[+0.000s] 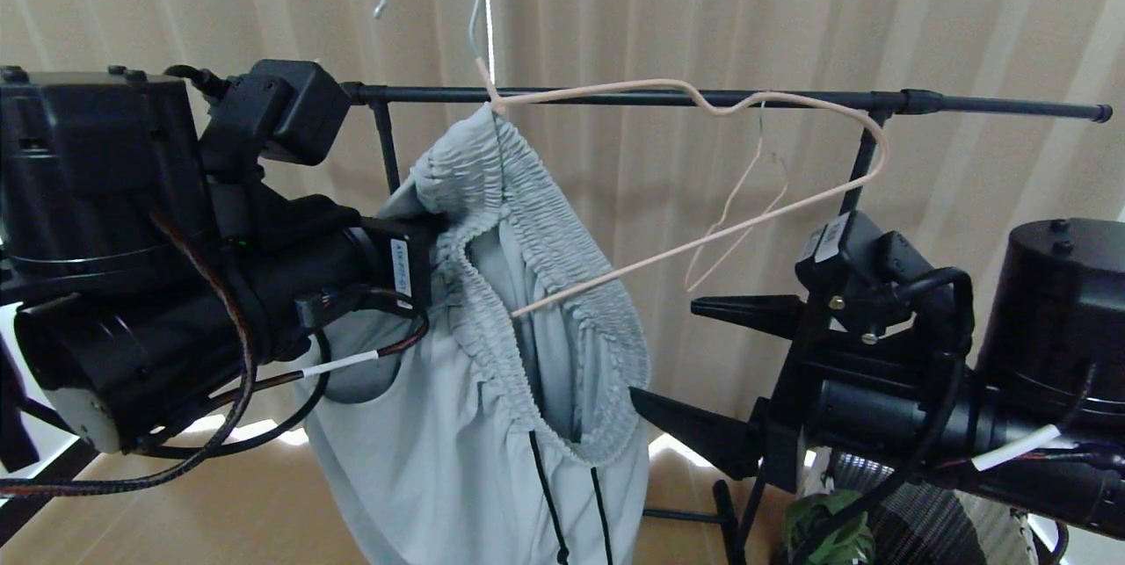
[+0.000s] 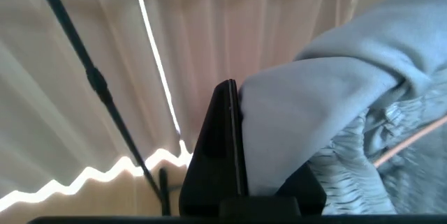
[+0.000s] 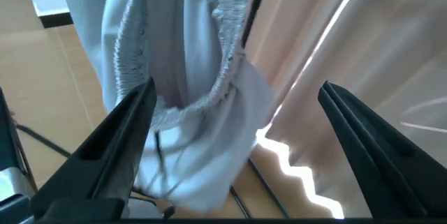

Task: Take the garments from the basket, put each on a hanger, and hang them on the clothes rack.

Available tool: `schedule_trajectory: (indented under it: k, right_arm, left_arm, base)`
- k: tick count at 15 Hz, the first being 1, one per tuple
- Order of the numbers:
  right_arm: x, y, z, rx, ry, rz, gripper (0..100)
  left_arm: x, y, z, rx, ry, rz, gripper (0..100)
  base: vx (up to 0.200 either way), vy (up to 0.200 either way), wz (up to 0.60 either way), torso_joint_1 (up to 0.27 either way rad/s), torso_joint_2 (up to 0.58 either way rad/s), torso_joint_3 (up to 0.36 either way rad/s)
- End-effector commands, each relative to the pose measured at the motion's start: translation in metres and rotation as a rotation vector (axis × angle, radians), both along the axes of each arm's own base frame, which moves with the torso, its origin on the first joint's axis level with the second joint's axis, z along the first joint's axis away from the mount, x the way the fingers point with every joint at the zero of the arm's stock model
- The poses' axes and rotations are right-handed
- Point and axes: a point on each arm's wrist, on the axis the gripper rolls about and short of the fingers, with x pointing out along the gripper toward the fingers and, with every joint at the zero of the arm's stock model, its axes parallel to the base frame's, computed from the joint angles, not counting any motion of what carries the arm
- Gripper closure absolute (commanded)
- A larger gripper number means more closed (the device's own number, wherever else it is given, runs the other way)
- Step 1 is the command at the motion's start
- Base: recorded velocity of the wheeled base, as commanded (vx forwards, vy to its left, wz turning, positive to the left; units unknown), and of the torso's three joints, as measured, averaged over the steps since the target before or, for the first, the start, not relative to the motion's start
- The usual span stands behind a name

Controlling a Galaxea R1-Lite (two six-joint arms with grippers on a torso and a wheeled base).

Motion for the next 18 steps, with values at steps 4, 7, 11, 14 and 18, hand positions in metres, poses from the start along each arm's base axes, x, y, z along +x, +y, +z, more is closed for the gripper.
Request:
schedule_trajectory:
  k: [4, 7, 11, 14, 18]
  right_arm:
    - [0.009, 0.012, -0.017, -0.035, 0.036, 0.009, 0]
    - [0.009, 0.011, -0.019, -0.04, 0.042, 0.009, 0]
    - [0.01, 0.006, -0.021, -0.045, 0.048, -0.011, 100]
    - [0.021, -0.007, -0.021, -0.047, 0.042, -0.097, 100]
    - [0.035, -0.027, -0.014, -0.04, 0.014, -0.23, 100]
  left_arm:
    - [-0.015, -0.008, 0.003, -0.015, -0.024, -0.062, 100]
    - [-0.015, -0.009, 0.003, -0.014, -0.027, -0.065, 100]
    - [-0.016, -0.006, 0.005, -0.018, -0.032, -0.06, 100]
    - [-0.013, -0.001, -0.001, 0.005, -0.021, -0.036, 100]
    - [-0.006, 0.02, -0.019, 0.159, -0.018, 0.036, 100]
  base:
    - [0.0, 0.0, 0.0, 0.0, 0.0, 0.0]
    - [0.0, 0.0, 0.0, 0.0, 0.0, 0.0]
    - [0.0, 0.0, 0.0, 0.0, 0.0, 0.0]
    - [0.0, 0.0, 0.0, 0.0, 0.0, 0.0]
    - [0.0, 0.0, 0.0, 0.0, 0.0, 0.0]
